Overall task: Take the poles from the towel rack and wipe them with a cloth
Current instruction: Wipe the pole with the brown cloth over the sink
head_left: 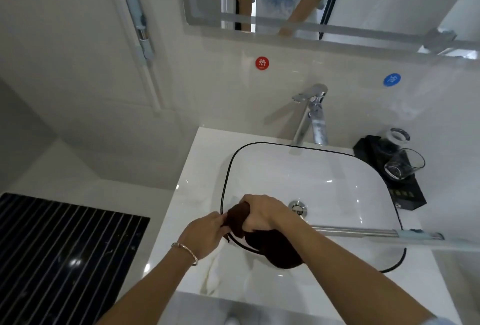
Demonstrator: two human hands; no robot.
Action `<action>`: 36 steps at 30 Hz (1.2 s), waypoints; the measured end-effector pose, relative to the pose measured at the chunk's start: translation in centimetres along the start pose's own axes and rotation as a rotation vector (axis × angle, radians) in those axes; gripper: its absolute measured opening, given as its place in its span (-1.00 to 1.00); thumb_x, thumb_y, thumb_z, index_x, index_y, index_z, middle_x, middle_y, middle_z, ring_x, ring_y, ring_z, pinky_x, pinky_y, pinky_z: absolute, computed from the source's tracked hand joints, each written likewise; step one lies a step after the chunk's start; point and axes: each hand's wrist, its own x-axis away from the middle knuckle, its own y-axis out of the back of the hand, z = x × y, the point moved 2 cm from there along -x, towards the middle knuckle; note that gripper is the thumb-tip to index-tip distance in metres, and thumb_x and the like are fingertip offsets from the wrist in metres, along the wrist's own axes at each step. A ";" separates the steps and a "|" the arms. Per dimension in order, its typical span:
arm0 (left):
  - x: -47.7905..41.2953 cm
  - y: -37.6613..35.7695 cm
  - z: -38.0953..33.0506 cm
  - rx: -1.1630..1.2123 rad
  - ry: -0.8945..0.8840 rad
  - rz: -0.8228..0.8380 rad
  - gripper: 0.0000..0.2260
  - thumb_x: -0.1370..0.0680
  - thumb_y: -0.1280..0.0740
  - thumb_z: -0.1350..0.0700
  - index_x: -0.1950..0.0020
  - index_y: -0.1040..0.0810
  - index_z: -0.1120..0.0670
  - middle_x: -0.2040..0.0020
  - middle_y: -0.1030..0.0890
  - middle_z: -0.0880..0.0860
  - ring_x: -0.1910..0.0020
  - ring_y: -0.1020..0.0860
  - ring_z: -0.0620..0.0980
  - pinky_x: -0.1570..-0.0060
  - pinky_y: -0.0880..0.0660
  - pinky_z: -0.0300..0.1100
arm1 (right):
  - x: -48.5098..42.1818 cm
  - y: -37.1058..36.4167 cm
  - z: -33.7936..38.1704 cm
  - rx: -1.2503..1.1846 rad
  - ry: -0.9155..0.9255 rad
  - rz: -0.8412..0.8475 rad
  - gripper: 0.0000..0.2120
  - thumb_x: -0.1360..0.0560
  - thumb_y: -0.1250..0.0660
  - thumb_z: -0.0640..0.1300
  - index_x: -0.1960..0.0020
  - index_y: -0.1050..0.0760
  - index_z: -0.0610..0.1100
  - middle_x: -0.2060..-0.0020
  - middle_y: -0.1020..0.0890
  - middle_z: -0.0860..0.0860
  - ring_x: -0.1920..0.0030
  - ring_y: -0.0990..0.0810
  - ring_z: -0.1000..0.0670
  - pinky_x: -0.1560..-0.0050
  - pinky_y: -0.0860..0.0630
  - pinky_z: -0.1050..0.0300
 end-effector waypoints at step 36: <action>-1.8 0.3 0.0 -0.404 -0.092 0.041 -0.68 -0.57 -0.07 -0.10 -0.22 -0.36 0.03 0.05 -0.60 0.00 0.11 -0.59 0.08 0.28 -0.34 -0.15 | 1.6 -4.8 -1.3 0.049 0.134 -0.431 -0.35 -0.37 -0.37 0.26 -0.35 -0.29 0.05 -0.25 -0.47 0.01 -0.26 -0.41 -0.12 -0.25 -0.28 -0.13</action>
